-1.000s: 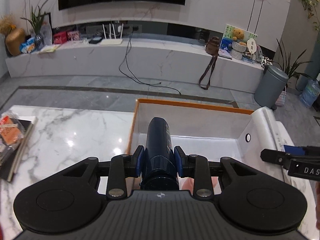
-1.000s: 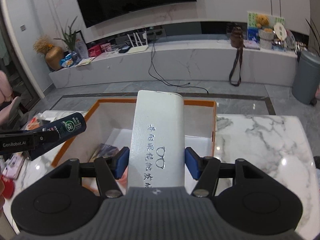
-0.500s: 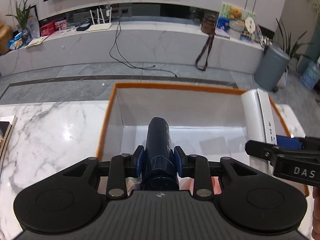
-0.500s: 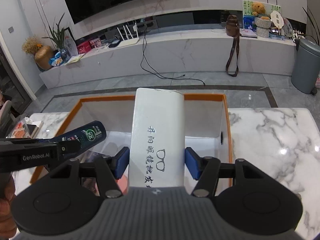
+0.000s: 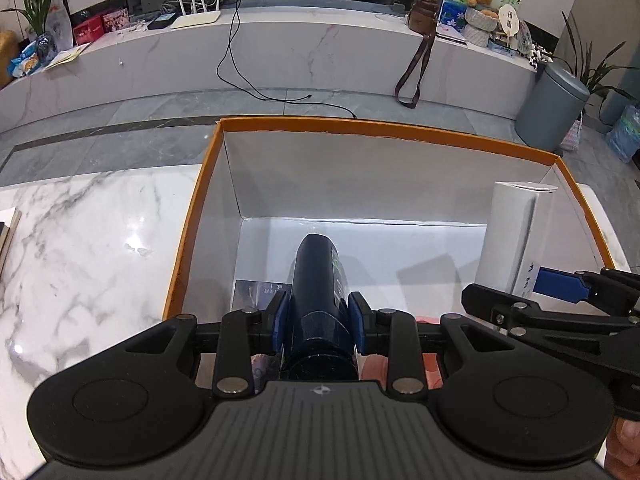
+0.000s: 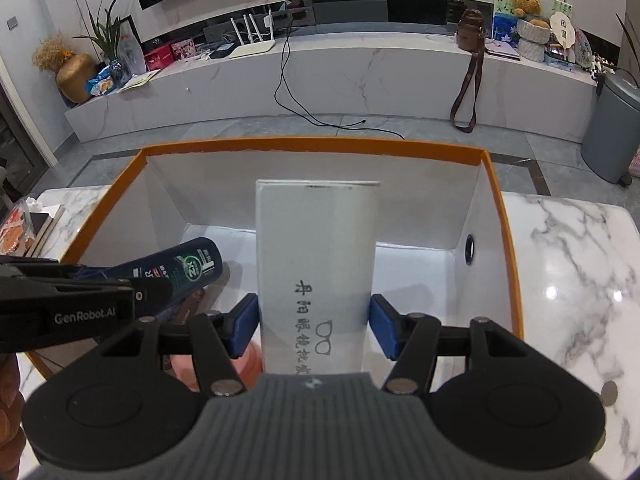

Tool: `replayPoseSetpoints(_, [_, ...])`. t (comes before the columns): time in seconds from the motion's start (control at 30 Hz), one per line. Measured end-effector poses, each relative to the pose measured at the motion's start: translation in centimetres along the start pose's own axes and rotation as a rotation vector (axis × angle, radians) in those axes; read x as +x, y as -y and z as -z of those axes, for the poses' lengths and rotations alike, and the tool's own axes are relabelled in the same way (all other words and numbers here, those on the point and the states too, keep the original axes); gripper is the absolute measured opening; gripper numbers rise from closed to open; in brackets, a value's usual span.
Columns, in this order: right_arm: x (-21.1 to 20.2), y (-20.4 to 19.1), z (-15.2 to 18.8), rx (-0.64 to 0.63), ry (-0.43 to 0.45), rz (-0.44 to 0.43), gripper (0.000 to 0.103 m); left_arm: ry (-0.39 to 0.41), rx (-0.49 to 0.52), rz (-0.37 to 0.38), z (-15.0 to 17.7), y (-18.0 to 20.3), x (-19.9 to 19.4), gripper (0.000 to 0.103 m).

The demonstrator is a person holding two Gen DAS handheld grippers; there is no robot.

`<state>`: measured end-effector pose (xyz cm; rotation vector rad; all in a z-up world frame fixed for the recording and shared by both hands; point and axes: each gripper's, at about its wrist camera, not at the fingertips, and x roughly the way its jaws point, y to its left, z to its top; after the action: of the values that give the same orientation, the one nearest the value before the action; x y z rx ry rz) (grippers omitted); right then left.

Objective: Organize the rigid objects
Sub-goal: 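Lower the shampoo bottle and white cylinder box into the orange box with both tools, then open both tools, releasing the bottle and cylinder box inside the box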

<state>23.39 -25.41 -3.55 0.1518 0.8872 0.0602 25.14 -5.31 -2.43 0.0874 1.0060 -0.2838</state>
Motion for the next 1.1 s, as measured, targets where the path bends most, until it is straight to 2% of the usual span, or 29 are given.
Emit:
replayPoseSetpoints(0.37, [0.3,-0.6,0.1,-0.018,-0.017,0.030,0.060,-0.031,0.018,0.002,-0.3,0.4,1.2,0.036])
replayPoseSetpoints(0.83, [0.3,-0.2,0.0,-0.018,-0.037,0.025,0.060,-0.079,0.000,-0.014,-0.1,0.3,2.7,0.037])
replayPoseSetpoints(0.93, [0.3,-0.3,0.0,-0.019,-0.035,0.028,0.061,-0.052,0.031,-0.053,-0.2,0.6,2.0,0.038])
replayPoseSetpoints(1.1, [0.1,0.0,0.0,-0.017,-0.026,0.030,0.061,-0.027,0.029,-0.054,-0.4,0.6,1.2,0.040])
